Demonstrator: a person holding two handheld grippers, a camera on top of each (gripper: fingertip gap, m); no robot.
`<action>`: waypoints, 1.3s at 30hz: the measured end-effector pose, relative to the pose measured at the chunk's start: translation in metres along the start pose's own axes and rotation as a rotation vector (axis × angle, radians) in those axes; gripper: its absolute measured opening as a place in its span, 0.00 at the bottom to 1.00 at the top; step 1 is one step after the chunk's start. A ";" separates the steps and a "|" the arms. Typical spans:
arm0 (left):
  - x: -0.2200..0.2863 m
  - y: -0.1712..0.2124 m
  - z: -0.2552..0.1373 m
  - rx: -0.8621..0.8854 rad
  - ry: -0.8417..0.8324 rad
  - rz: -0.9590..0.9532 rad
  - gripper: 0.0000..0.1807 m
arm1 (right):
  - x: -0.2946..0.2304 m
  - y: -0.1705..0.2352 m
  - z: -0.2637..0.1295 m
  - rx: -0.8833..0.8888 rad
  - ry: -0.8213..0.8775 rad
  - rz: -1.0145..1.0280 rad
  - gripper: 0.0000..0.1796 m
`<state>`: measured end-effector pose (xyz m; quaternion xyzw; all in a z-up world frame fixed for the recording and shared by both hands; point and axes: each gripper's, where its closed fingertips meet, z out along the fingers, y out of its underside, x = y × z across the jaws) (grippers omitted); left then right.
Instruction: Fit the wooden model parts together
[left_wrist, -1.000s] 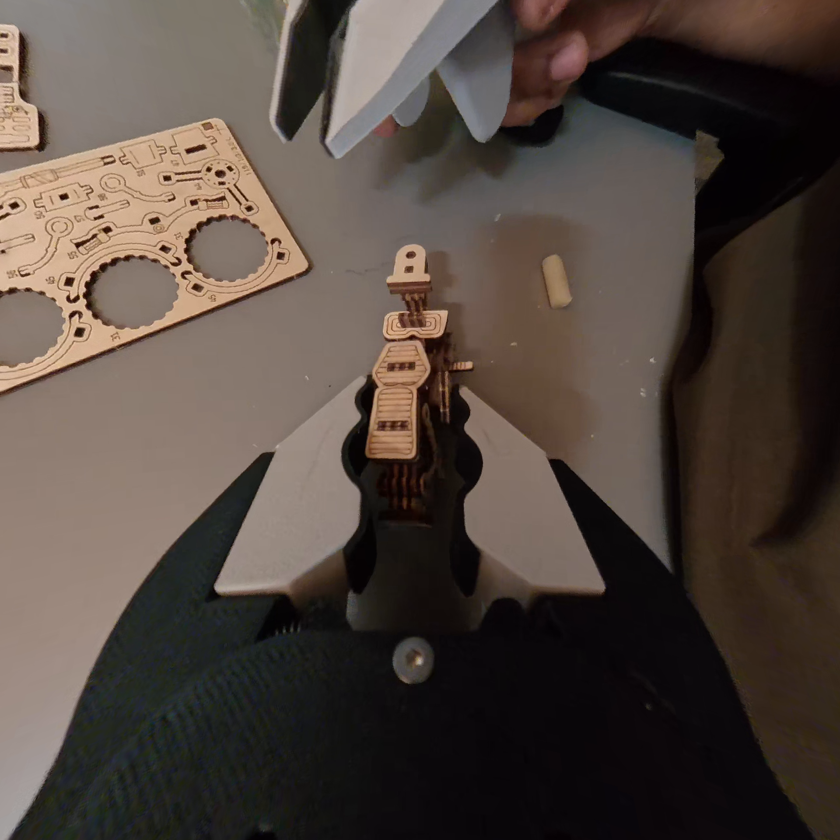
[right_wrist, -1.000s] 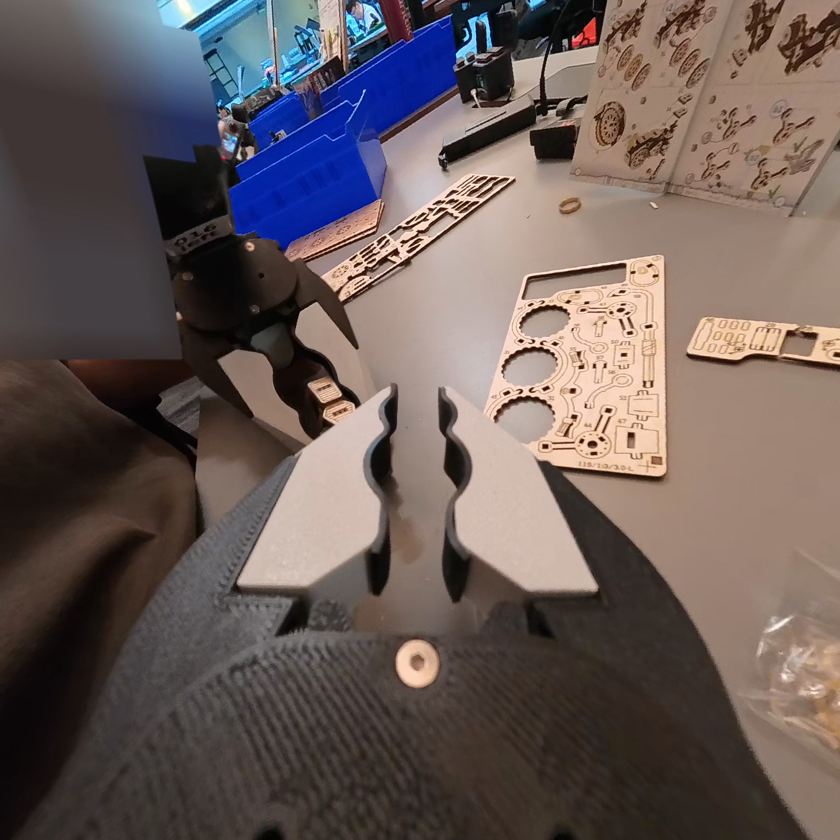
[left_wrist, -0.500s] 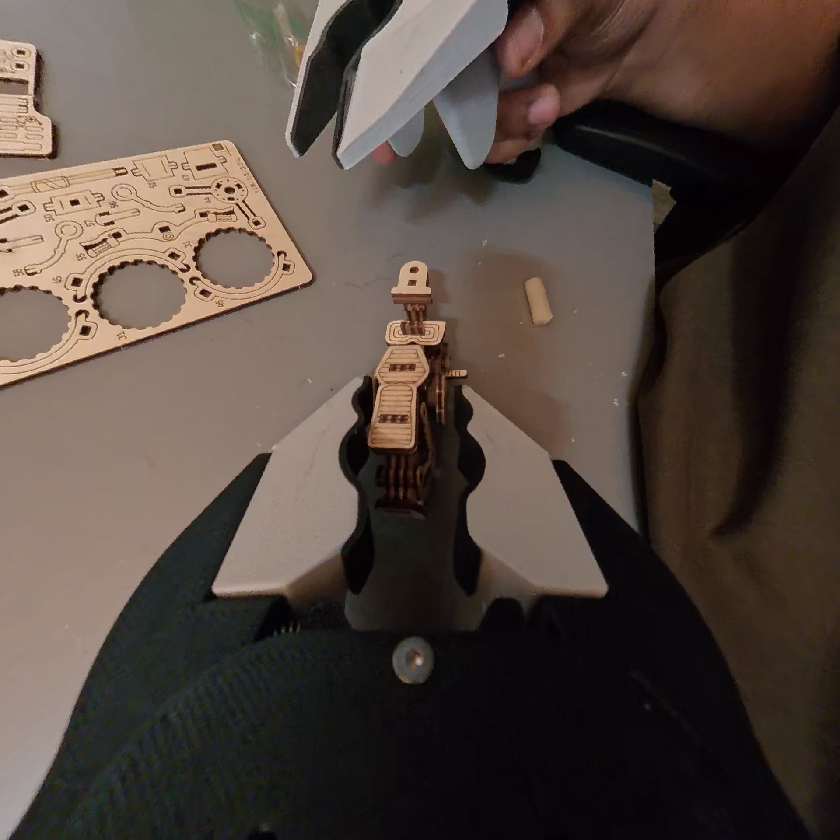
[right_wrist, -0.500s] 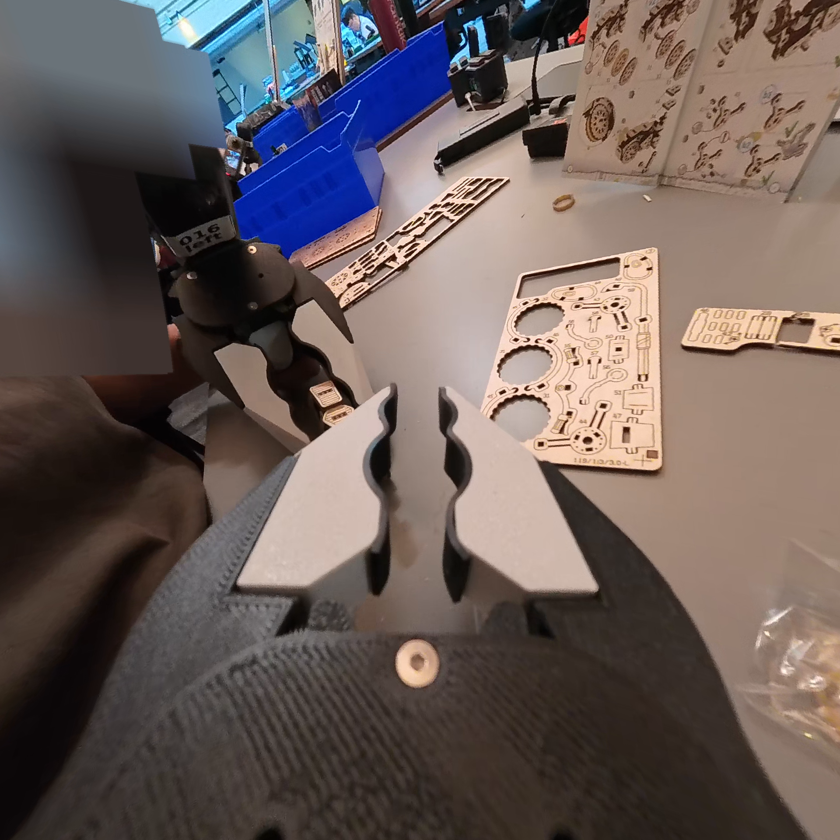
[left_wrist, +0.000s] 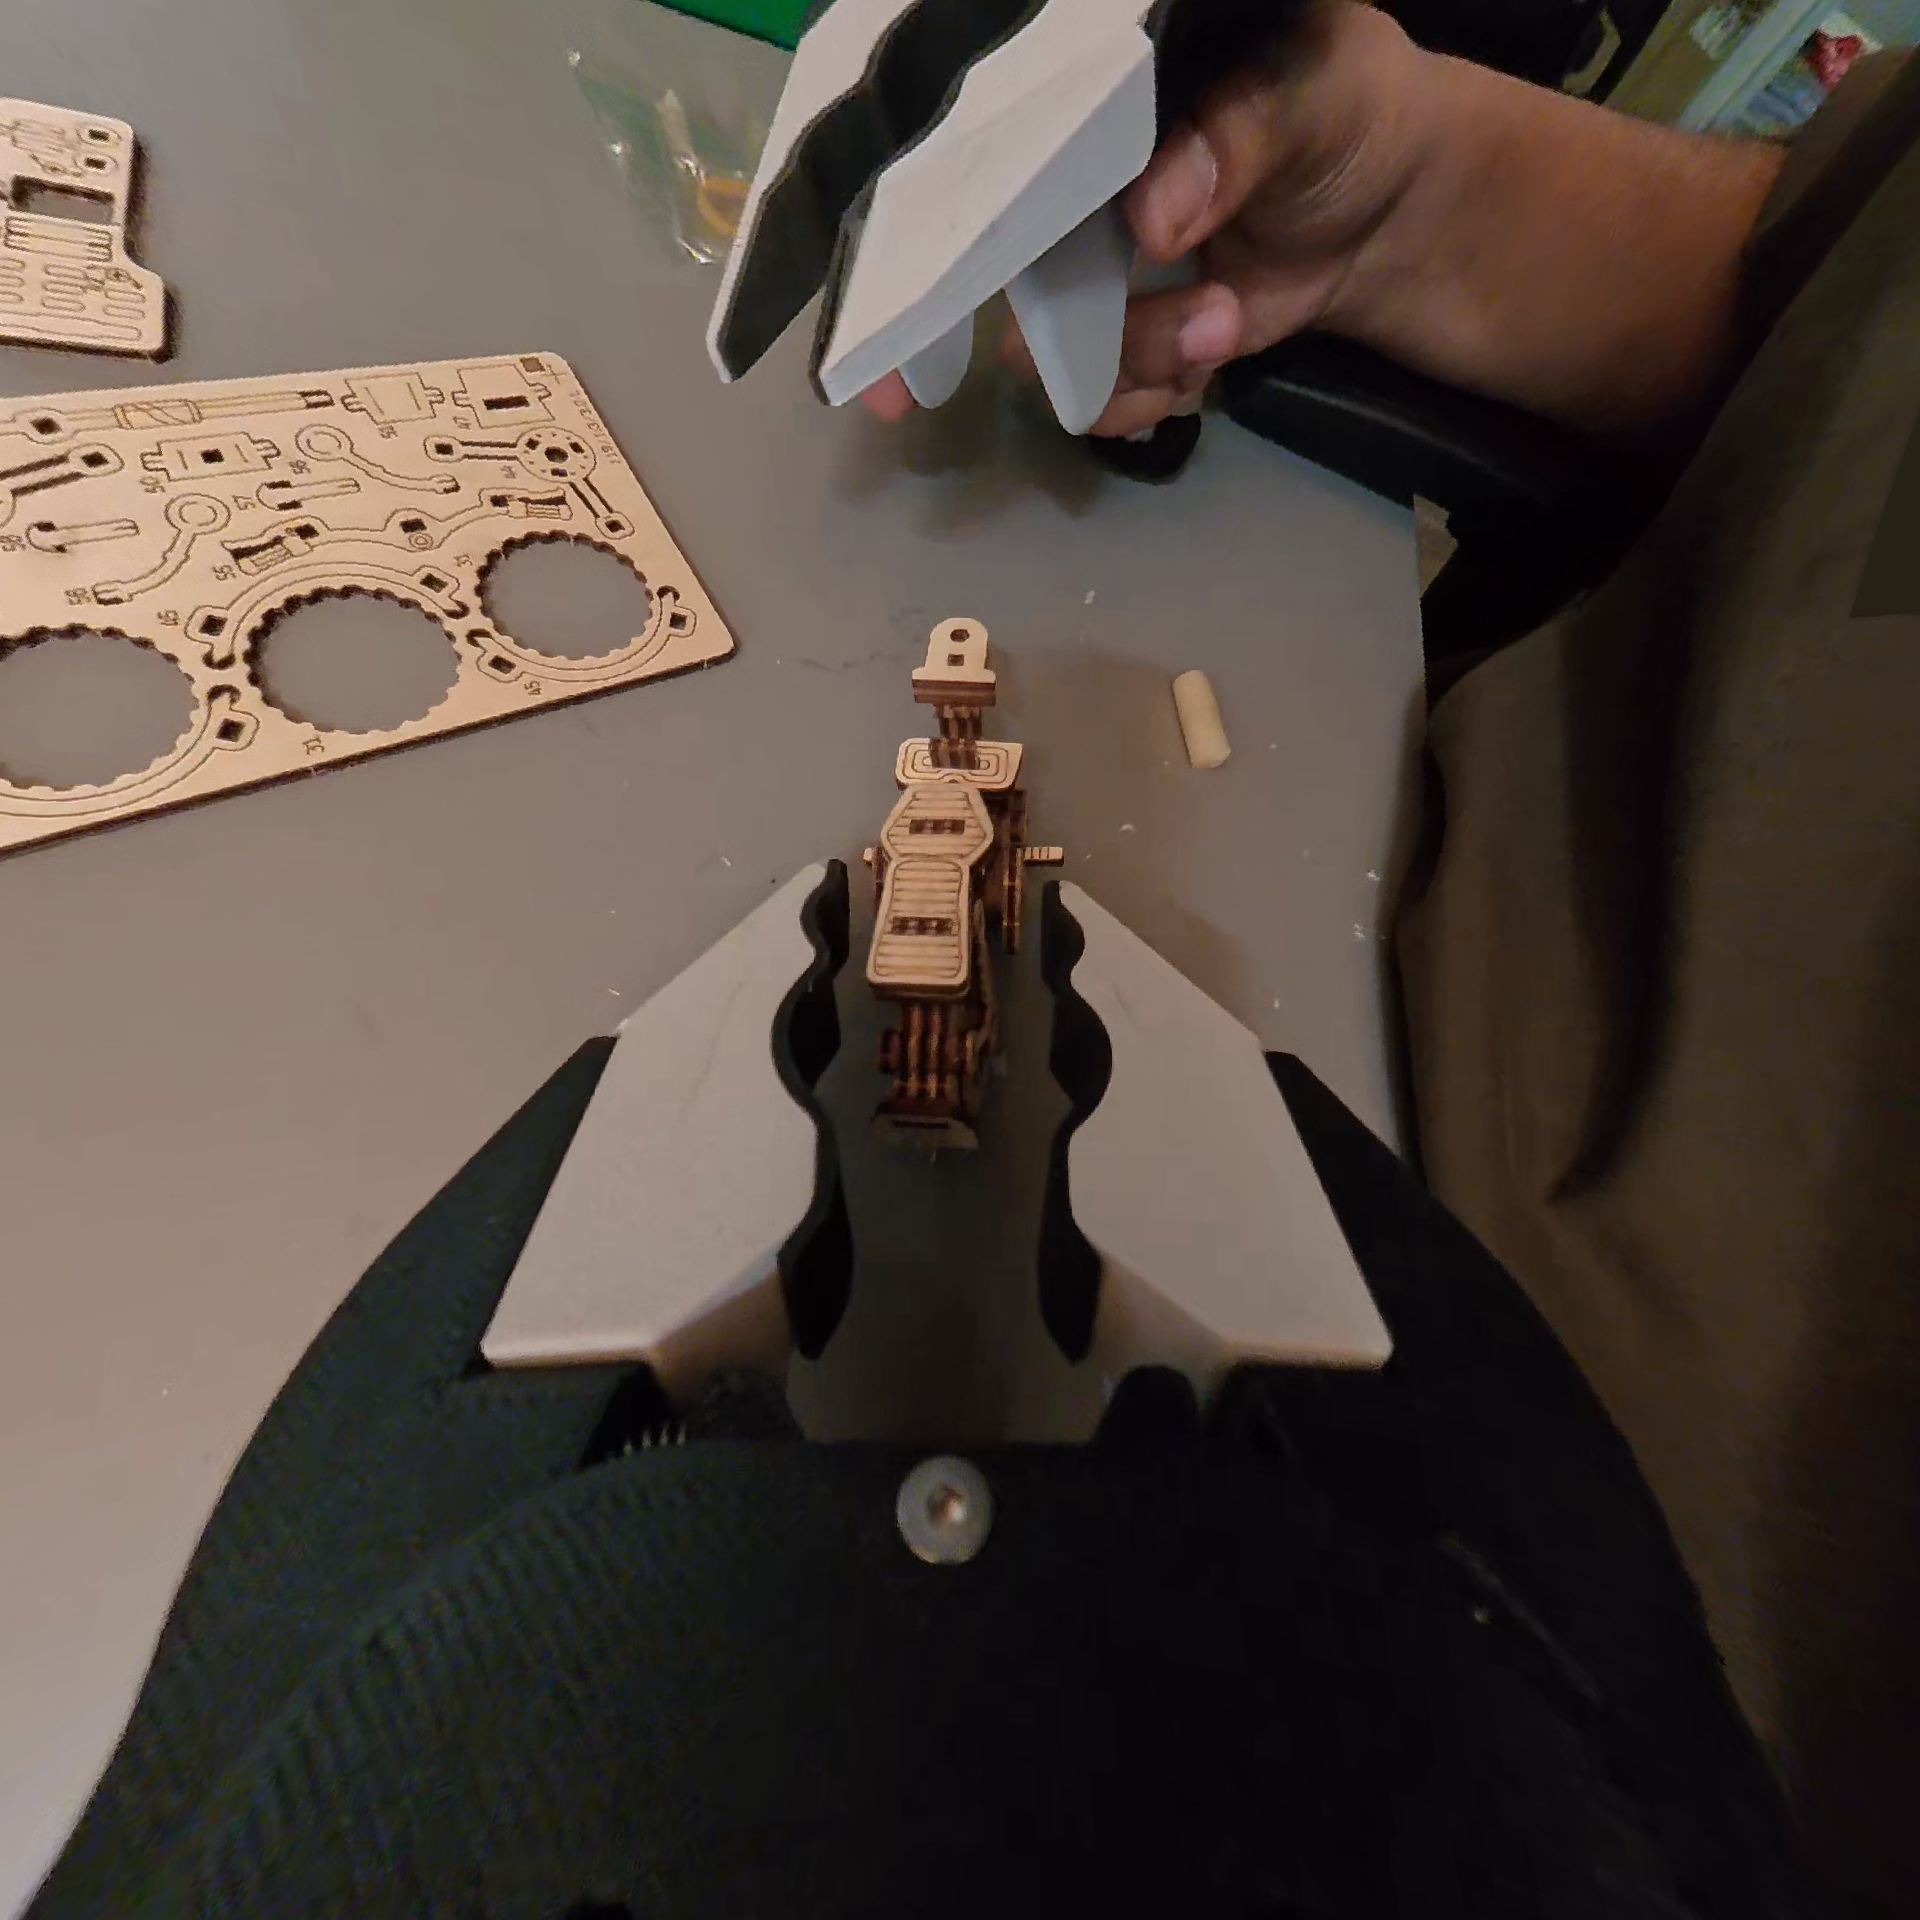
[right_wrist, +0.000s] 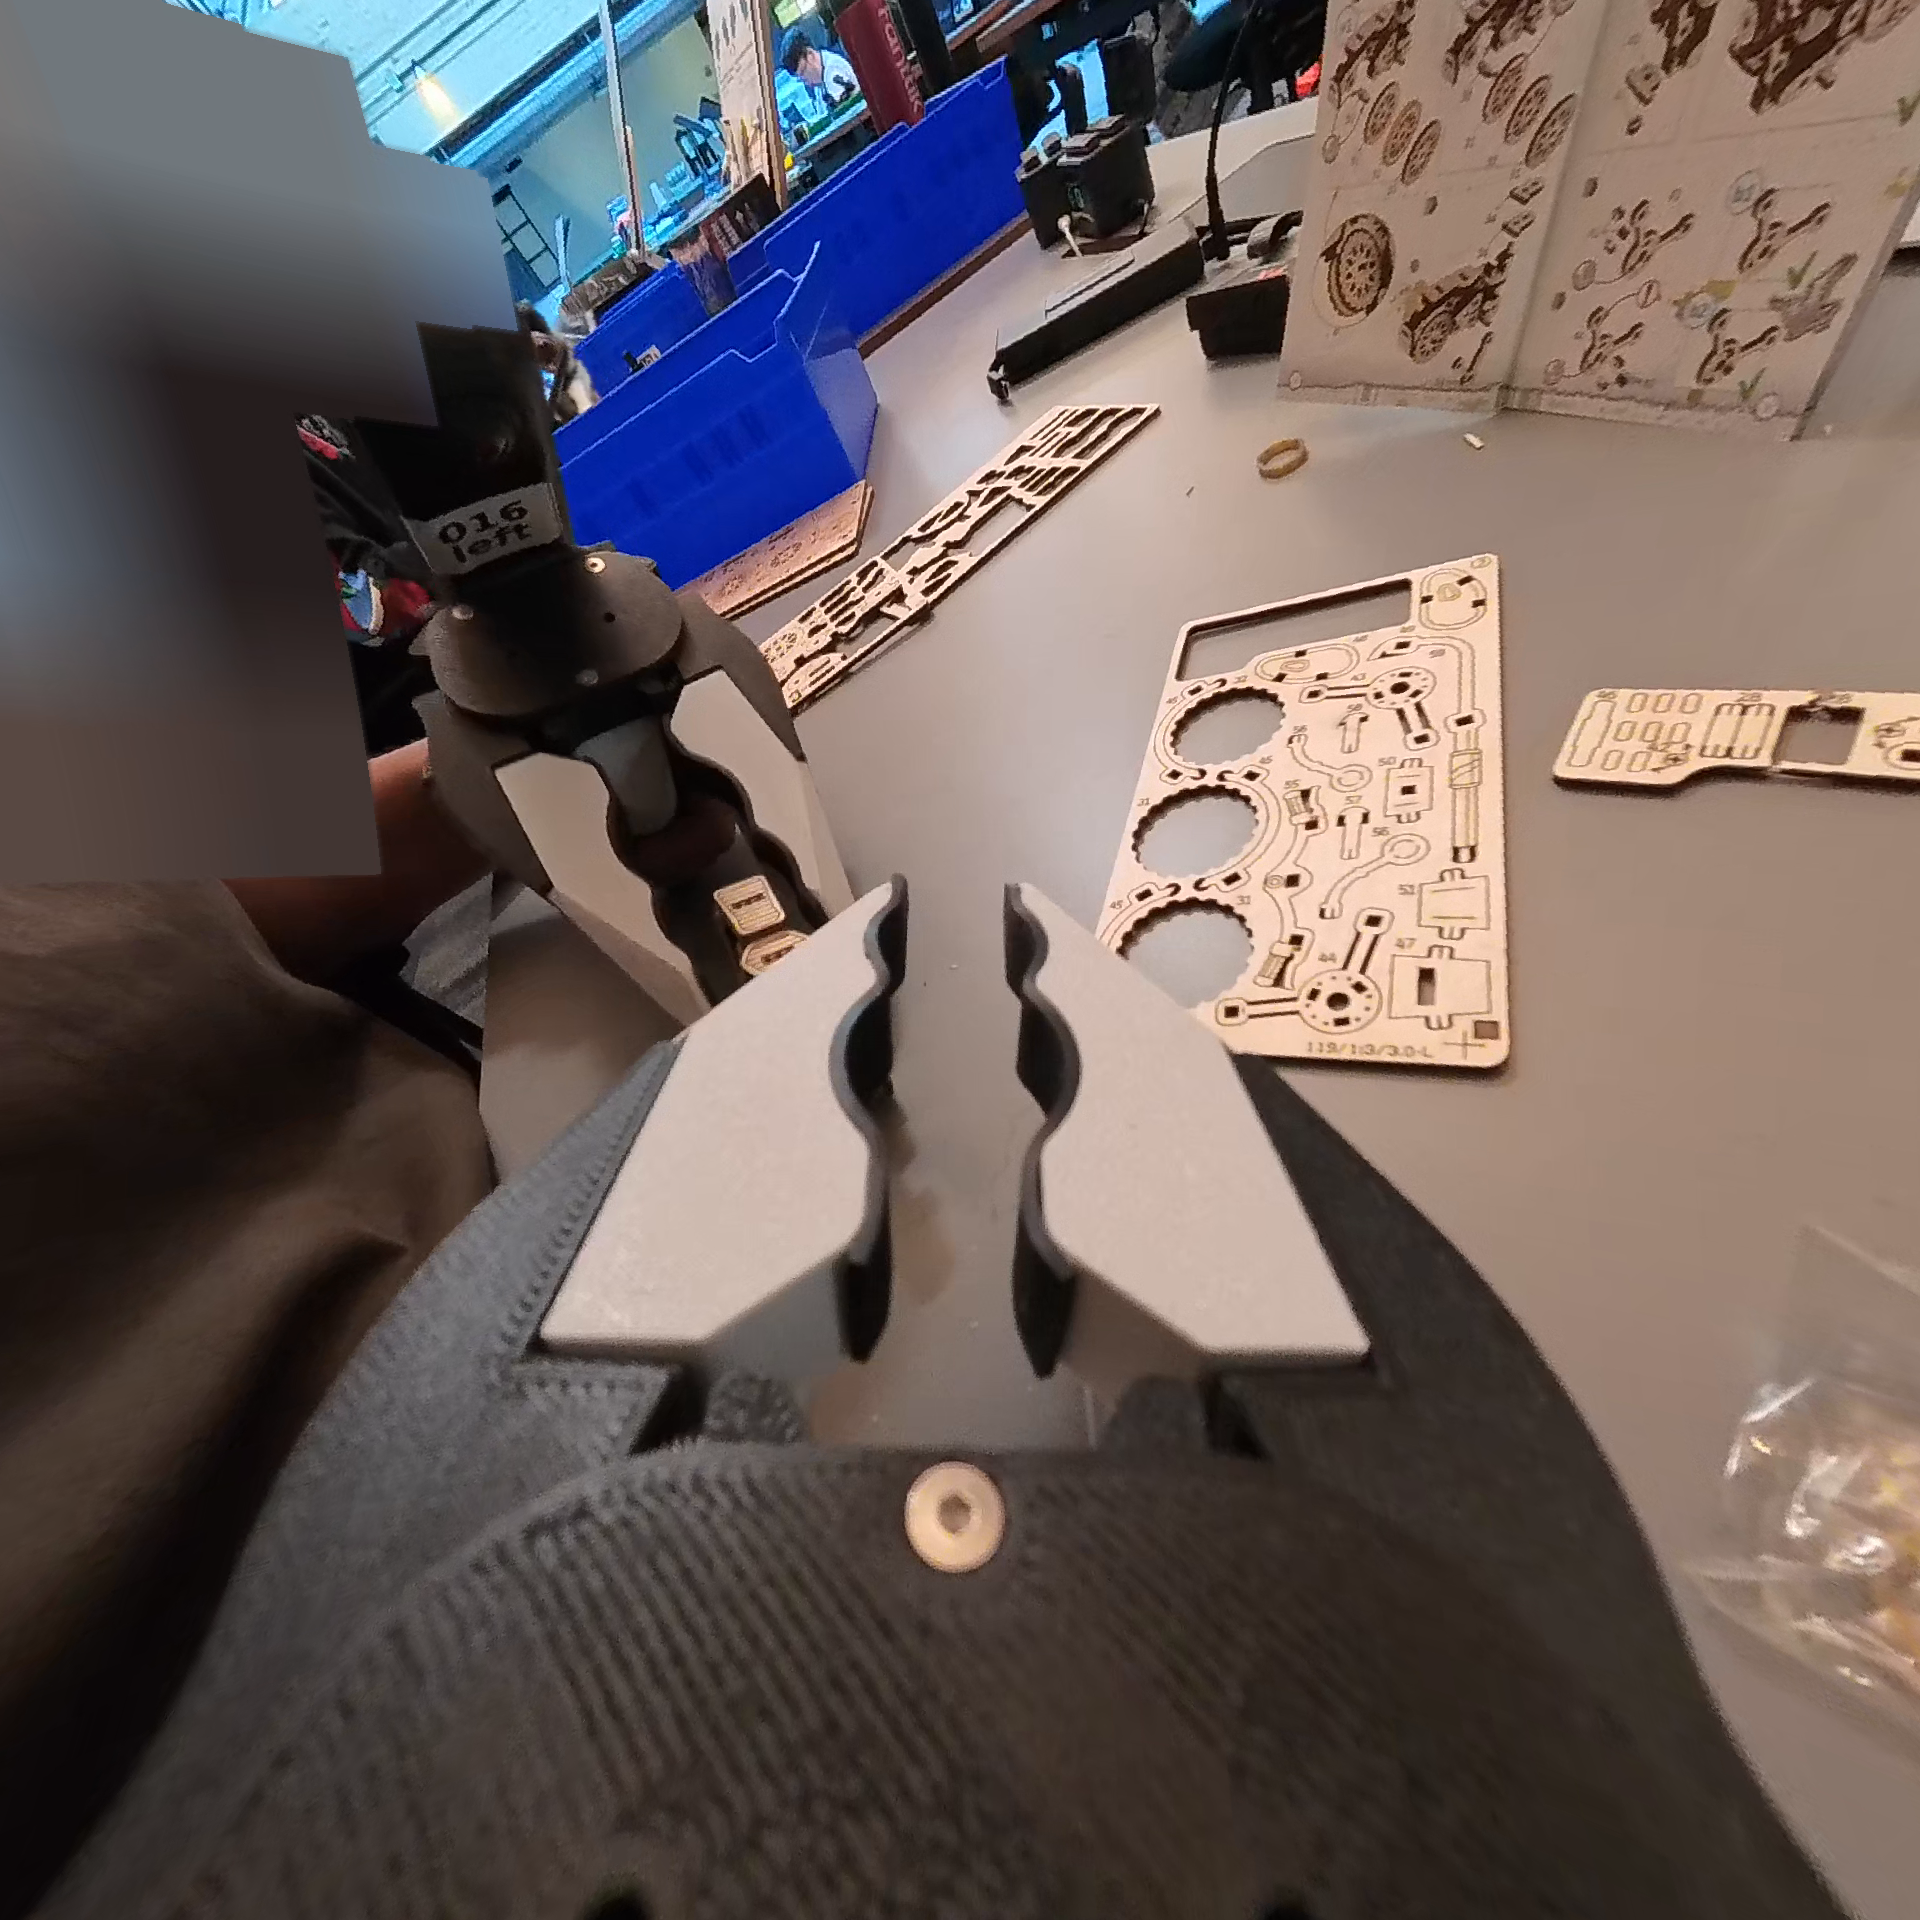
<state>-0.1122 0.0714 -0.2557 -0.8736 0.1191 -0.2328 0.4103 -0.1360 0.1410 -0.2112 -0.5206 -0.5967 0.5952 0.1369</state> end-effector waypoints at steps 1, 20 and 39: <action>0.000 -0.001 -0.001 0.006 0.004 -0.004 0.20 | 0.000 0.000 0.000 0.001 0.000 0.001 0.09; -0.027 -0.042 -0.042 0.337 0.013 -0.181 0.34 | -0.001 0.001 0.001 -0.008 -0.002 -0.004 0.09; -0.059 -0.036 -0.040 0.346 -0.154 -0.250 0.35 | 0.014 -0.002 -0.002 -0.009 0.164 -0.168 0.08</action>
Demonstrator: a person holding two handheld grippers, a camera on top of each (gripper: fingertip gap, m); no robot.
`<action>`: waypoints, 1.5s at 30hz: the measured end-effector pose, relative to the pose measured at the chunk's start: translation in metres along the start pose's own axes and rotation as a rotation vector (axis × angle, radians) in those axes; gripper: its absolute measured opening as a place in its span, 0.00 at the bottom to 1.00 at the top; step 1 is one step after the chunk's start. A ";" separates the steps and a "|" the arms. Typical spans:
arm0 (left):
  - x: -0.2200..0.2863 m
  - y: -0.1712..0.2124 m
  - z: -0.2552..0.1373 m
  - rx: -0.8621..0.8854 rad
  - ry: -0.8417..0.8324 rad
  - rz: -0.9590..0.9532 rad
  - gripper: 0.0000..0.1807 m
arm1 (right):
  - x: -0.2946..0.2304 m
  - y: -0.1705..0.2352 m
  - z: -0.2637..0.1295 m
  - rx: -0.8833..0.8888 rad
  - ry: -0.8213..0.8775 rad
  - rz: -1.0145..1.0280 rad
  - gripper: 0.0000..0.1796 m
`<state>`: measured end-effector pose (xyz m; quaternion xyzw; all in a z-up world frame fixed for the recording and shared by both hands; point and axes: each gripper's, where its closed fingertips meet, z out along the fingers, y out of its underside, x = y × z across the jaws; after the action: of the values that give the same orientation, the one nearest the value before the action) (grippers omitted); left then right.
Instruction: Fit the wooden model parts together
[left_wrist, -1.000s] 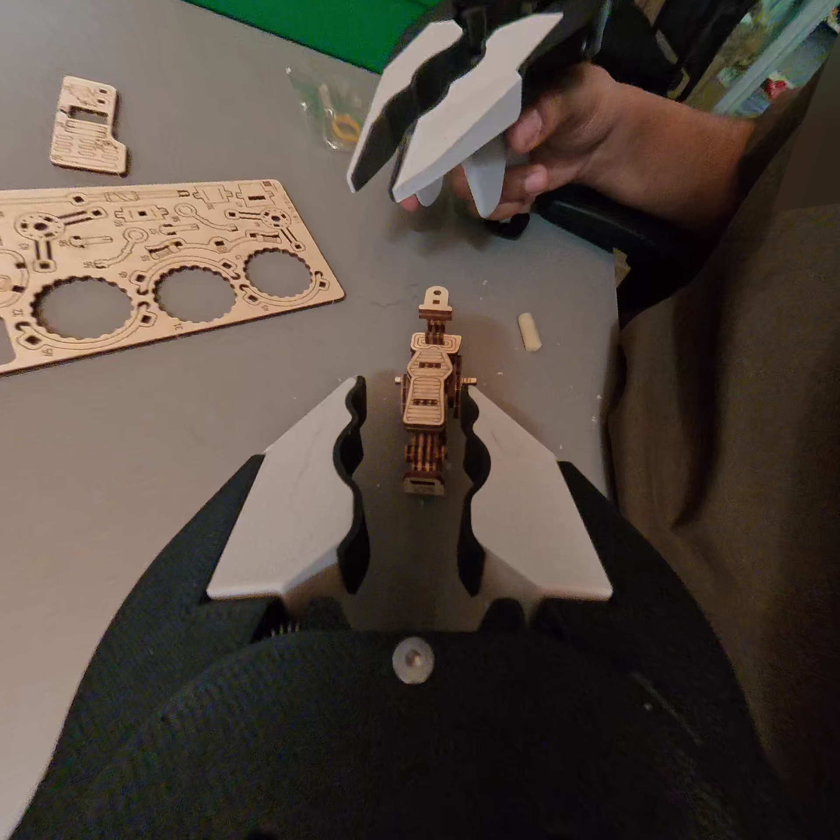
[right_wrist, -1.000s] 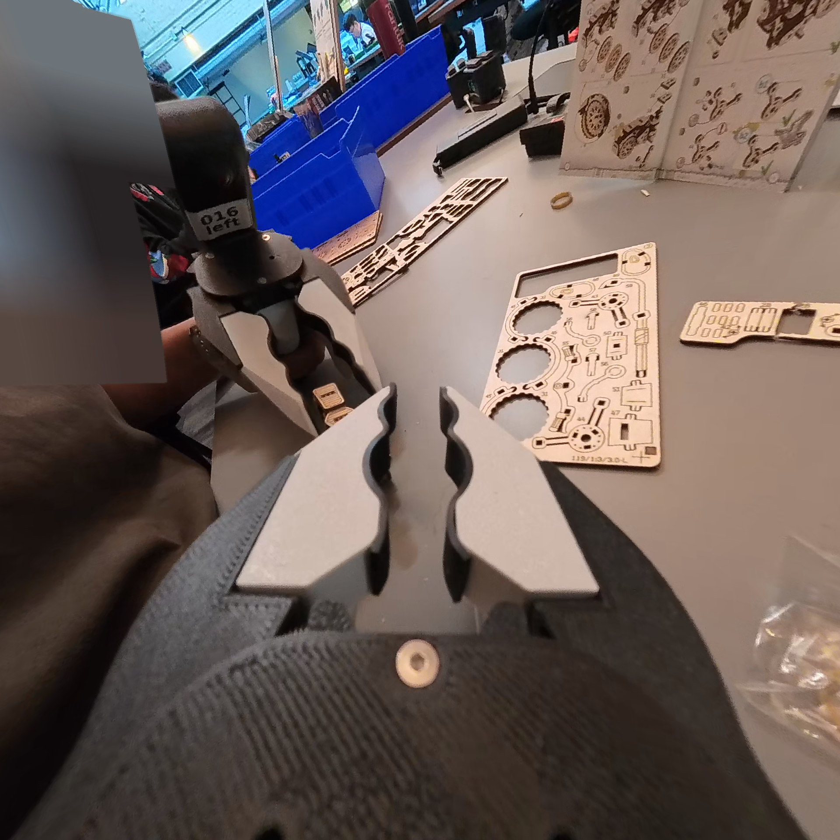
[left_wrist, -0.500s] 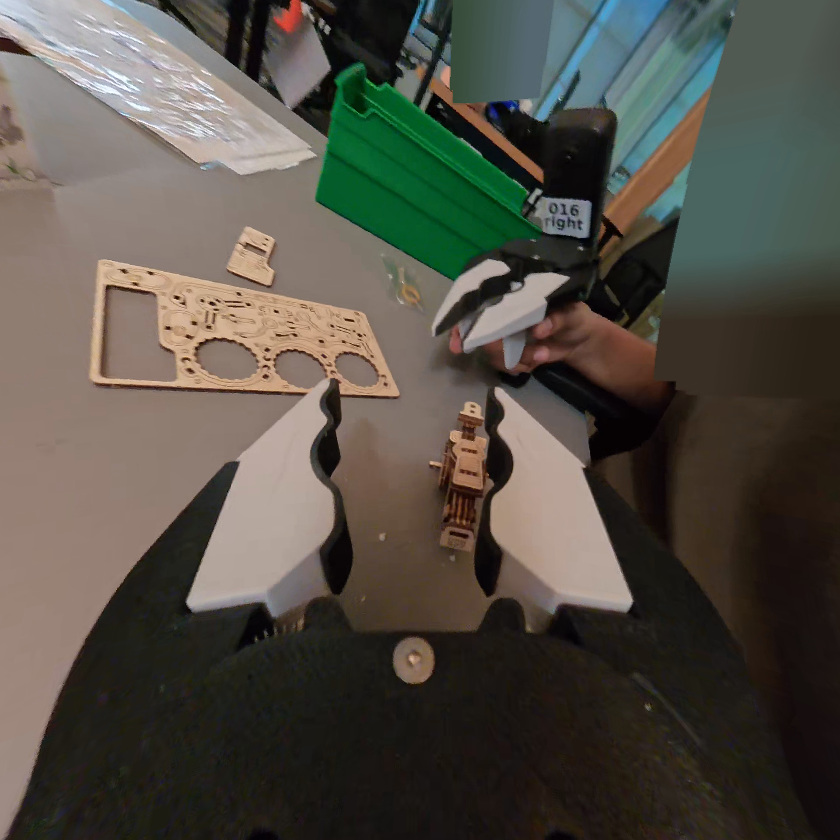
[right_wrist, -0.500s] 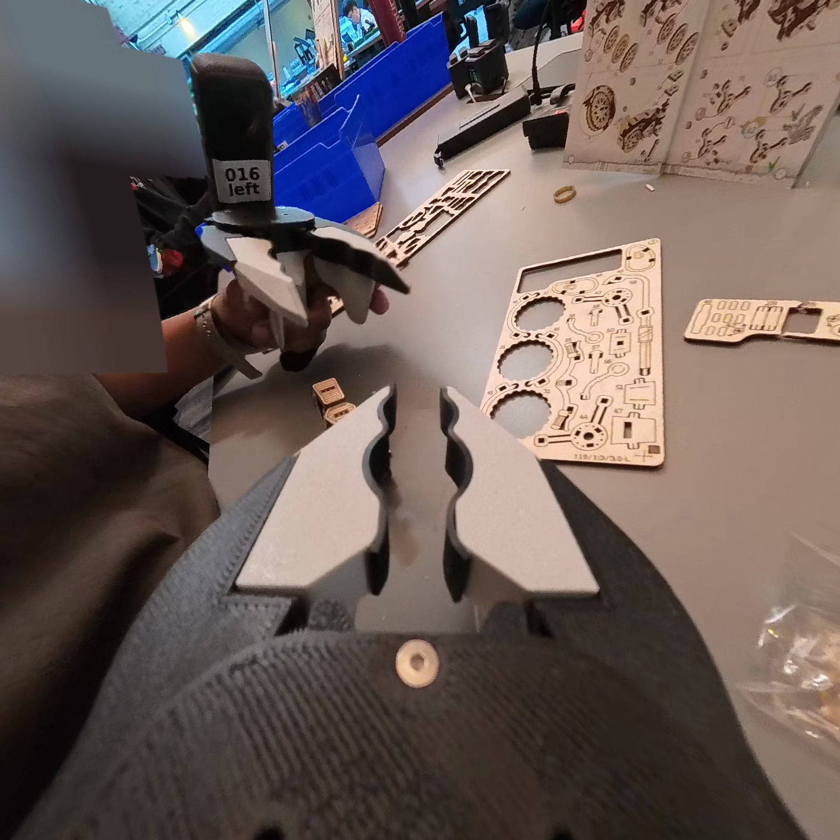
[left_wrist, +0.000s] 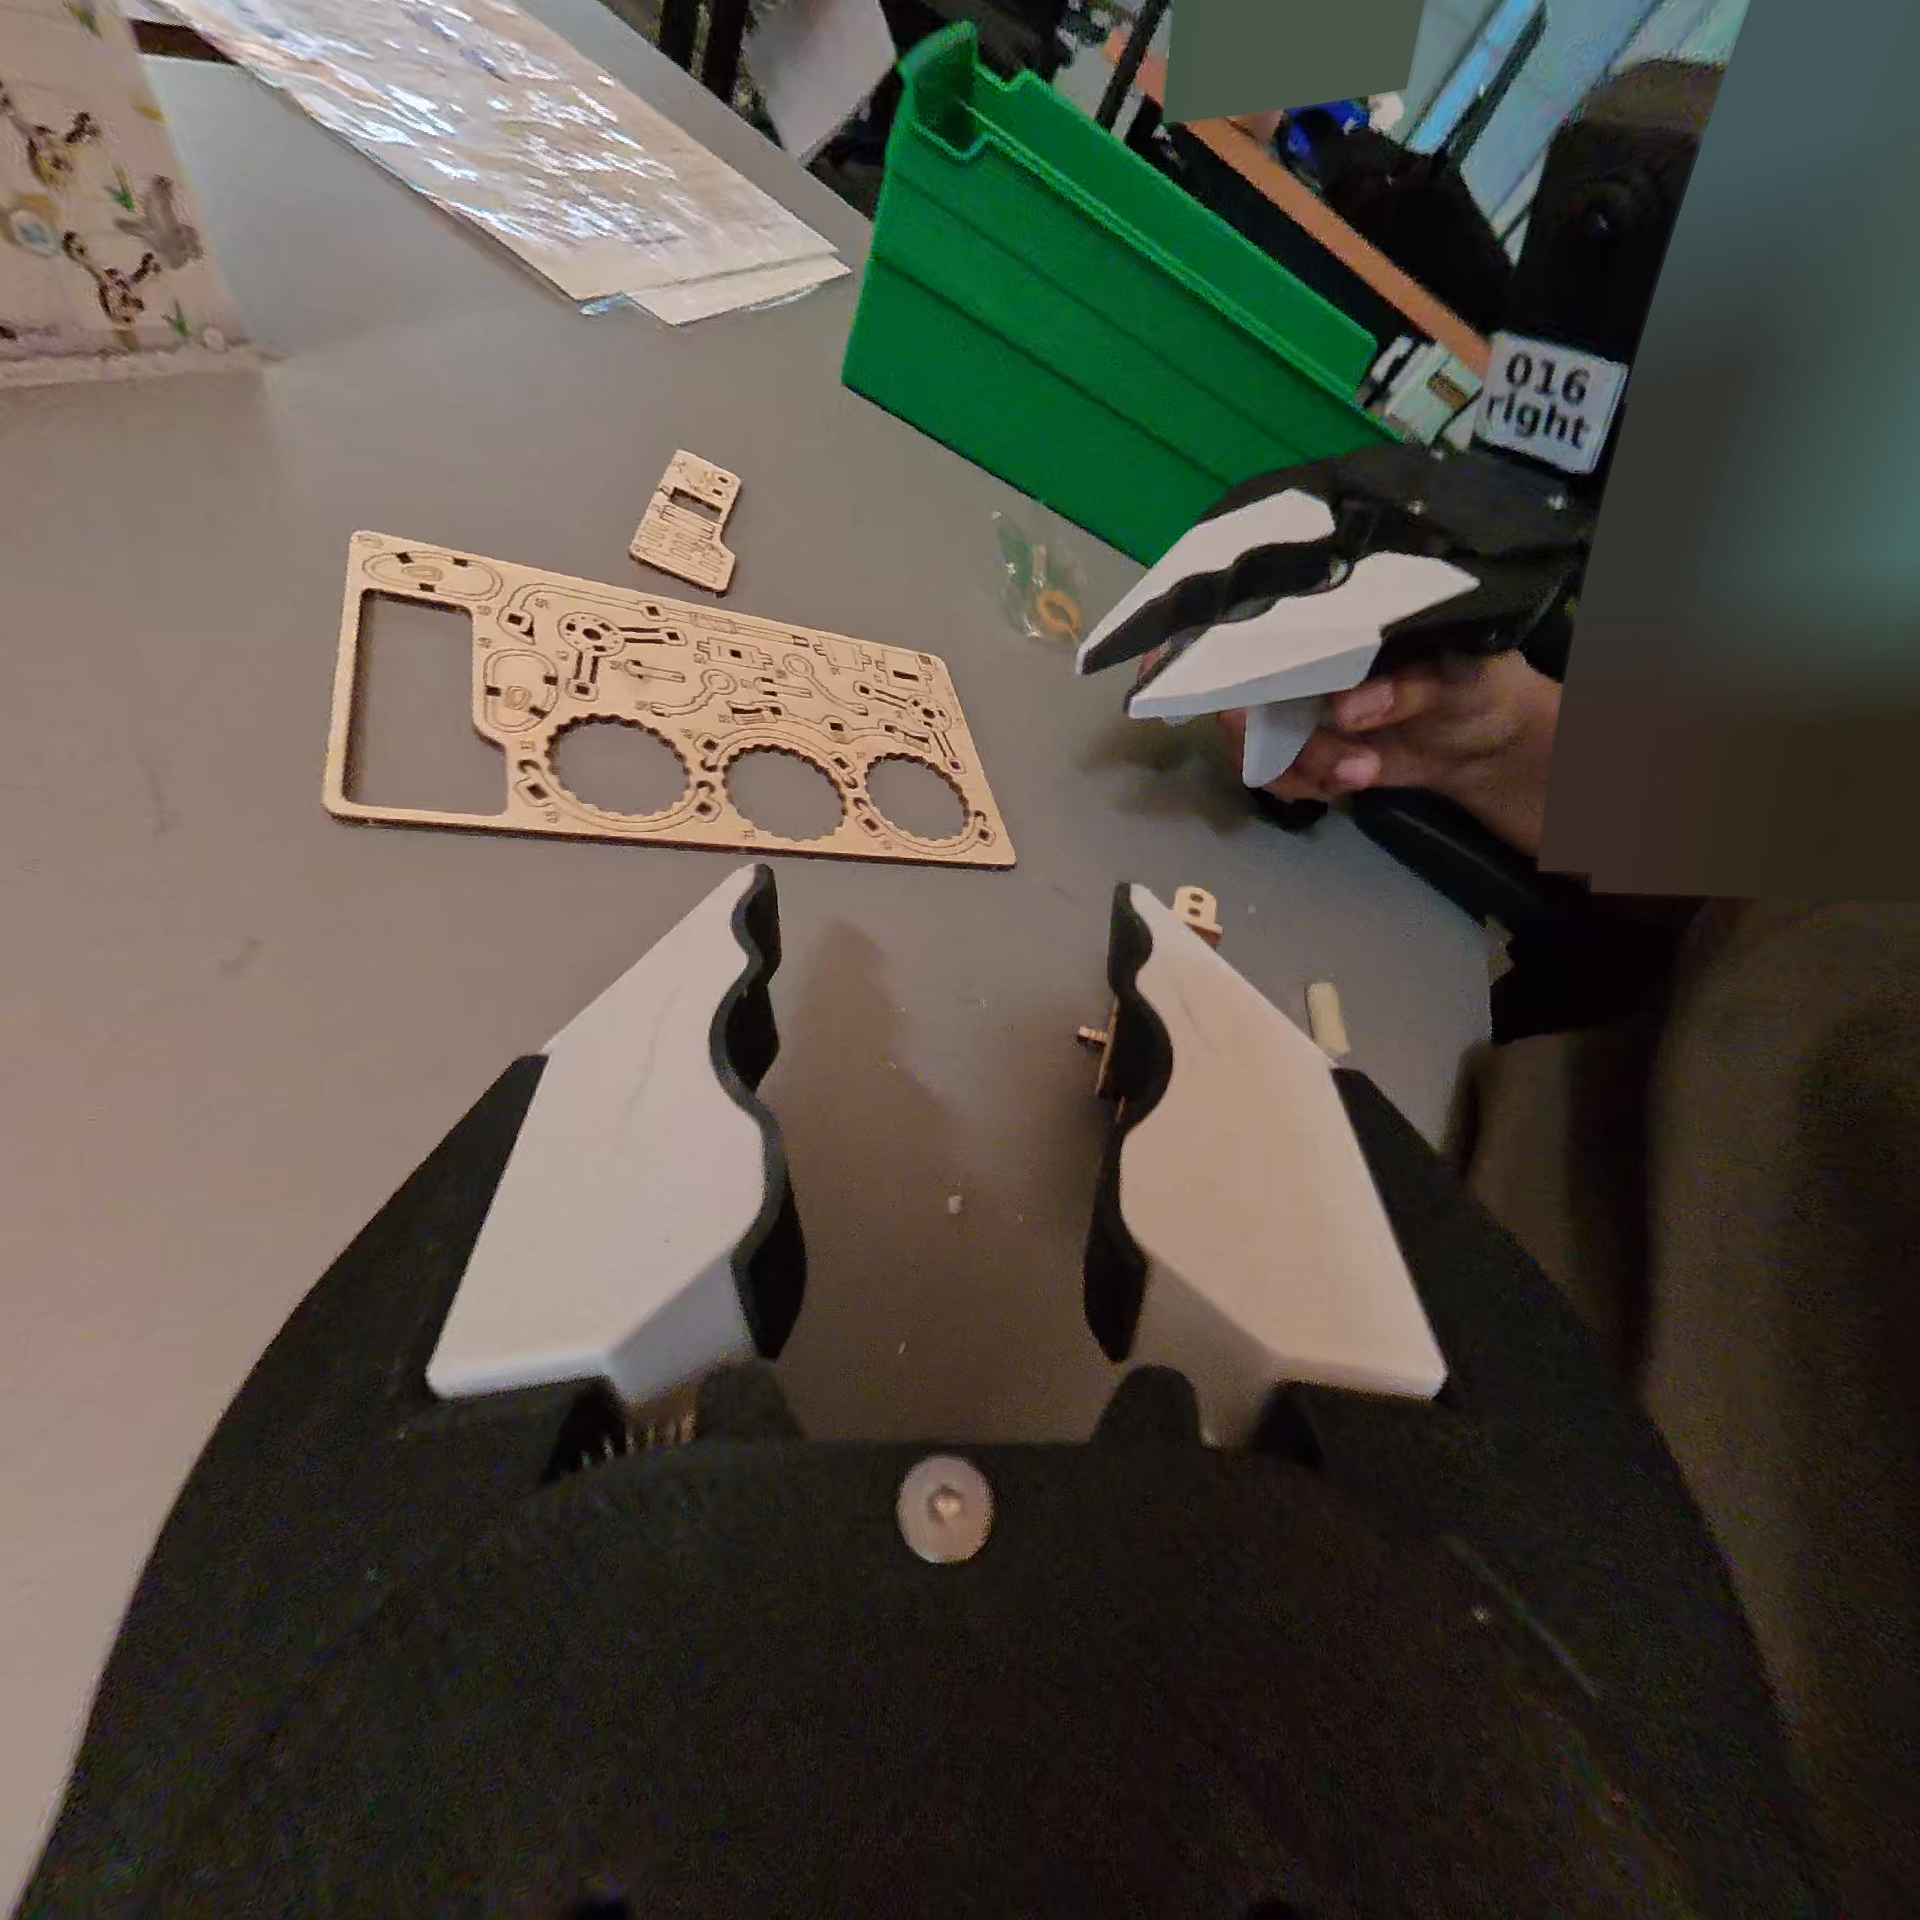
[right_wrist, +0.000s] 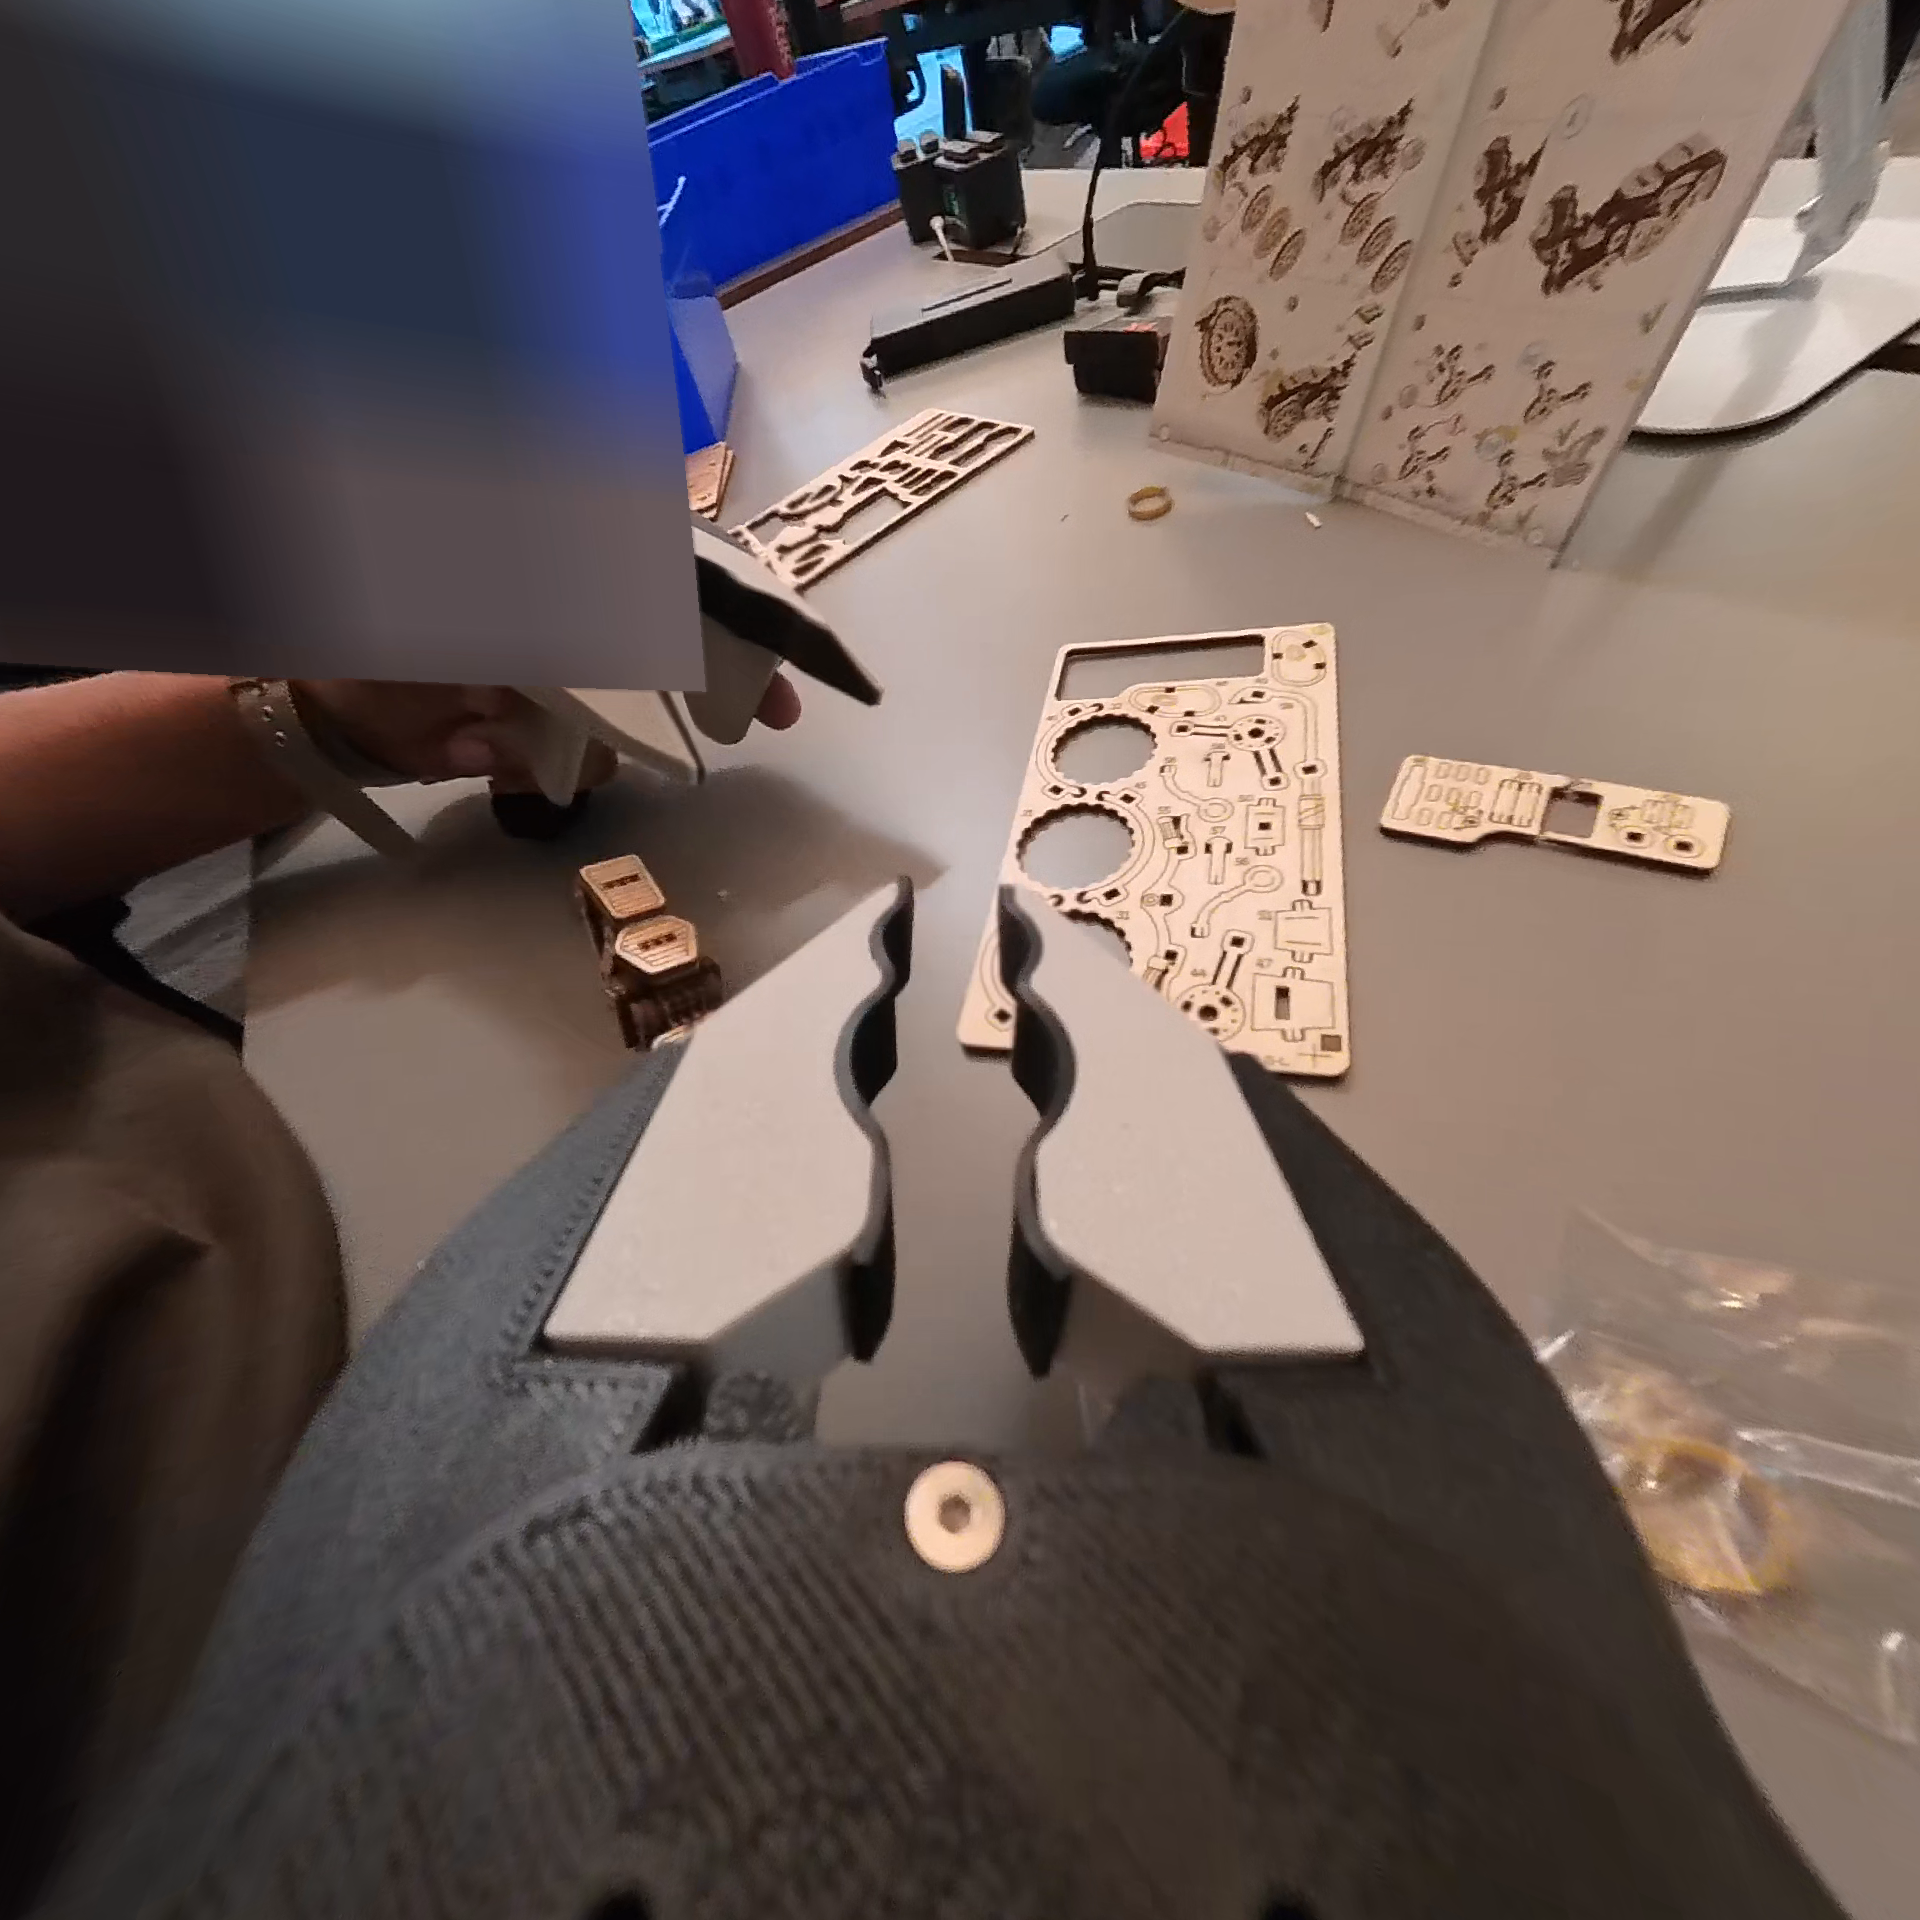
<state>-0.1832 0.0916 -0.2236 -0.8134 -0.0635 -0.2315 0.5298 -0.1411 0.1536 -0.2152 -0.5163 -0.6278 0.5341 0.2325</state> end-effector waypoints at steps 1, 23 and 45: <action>-0.002 -0.001 -0.001 0.010 0.001 -0.022 0.35 | 0.000 0.000 0.000 -0.003 0.004 -0.002 0.08; -0.025 0.006 0.004 -0.038 -0.081 -0.156 0.34 | 0.011 0.001 0.006 -0.029 -0.038 0.096 0.04; -0.026 0.001 0.000 0.006 -0.018 -0.232 0.34 | 0.009 0.002 0.008 -0.043 -0.054 0.105 0.05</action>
<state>-0.2060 0.0948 -0.2360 -0.8011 -0.1627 -0.2837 0.5014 -0.1504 0.1584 -0.2221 -0.5387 -0.6172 0.5459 0.1758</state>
